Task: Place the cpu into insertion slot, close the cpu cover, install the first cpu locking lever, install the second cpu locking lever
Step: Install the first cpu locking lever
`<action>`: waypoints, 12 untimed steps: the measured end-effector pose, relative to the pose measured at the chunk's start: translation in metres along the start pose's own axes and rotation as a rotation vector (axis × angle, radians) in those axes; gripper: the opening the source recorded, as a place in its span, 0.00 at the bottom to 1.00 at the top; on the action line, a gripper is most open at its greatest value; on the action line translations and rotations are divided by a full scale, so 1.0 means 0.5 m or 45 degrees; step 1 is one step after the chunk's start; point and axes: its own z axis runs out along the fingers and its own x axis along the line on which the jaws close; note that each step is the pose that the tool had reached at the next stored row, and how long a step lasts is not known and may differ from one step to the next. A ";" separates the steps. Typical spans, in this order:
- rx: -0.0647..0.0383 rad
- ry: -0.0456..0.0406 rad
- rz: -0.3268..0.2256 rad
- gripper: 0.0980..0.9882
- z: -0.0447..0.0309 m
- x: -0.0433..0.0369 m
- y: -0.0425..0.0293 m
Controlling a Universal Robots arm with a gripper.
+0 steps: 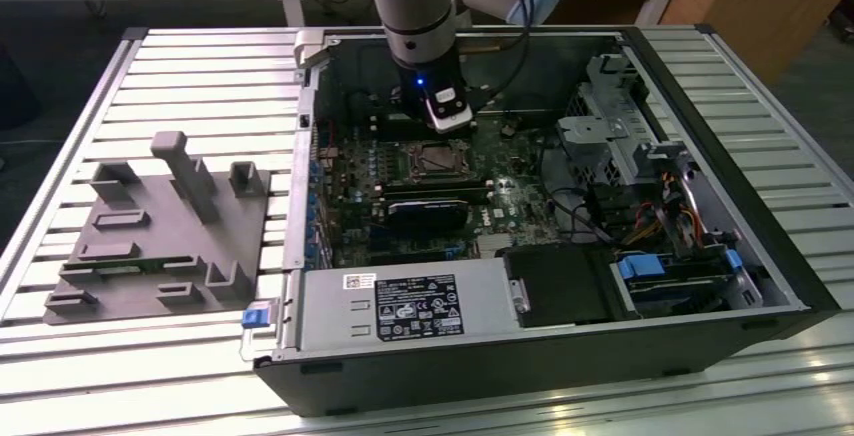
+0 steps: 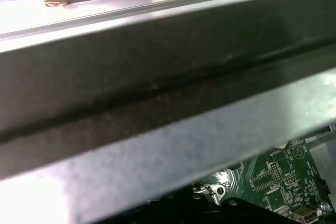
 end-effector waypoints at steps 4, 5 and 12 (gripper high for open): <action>0.000 0.000 0.000 0.01 0.002 0.000 0.000; 0.000 0.000 0.000 0.01 0.002 0.000 -0.001; -0.002 0.000 0.000 0.01 -0.002 0.000 0.001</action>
